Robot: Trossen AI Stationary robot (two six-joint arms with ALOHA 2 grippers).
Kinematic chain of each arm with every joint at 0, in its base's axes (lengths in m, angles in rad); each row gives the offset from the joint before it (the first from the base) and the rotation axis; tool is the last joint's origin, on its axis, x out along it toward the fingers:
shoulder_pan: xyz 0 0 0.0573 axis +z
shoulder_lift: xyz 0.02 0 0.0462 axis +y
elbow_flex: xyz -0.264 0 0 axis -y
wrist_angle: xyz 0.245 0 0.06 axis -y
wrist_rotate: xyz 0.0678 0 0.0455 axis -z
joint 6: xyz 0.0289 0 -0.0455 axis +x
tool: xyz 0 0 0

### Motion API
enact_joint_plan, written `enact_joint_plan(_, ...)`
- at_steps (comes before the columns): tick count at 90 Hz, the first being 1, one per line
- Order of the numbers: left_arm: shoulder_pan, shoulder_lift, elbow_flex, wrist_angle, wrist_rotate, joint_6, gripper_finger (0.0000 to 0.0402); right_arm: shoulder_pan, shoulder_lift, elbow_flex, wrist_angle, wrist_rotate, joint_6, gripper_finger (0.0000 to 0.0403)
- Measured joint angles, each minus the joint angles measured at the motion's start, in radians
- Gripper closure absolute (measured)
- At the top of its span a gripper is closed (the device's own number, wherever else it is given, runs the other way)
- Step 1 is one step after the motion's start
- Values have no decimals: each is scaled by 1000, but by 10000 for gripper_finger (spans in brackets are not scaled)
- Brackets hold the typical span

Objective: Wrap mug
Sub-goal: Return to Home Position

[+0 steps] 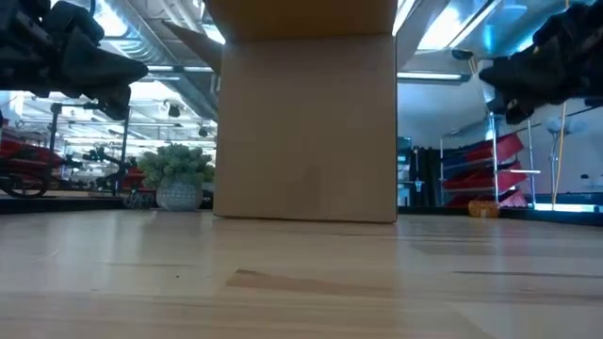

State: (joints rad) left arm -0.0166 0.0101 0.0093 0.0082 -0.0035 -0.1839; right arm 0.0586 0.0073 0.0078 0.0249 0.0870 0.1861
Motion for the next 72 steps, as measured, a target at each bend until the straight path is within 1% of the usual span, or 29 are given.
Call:
enact_joint_plan(7, 0, 0, 0, 0, 0, -1, 401, 0, 27, 0, 1, -4, -4, 400)
enact_joint_plan(17, 0, 0, 0, 0, 0, -1, 401, 0, 40, 0, -9, -54, -8, 400)
enact_joint_plan(26, 0, 0, 0, -1, 0, -3, 401, 0, 56, 0, -11, -58, -8, 400)
enact_joint_plan(72, 0, 0, 0, 0, 0, -3, 401, 0, 55, 0, -11, -54, -8, 400)
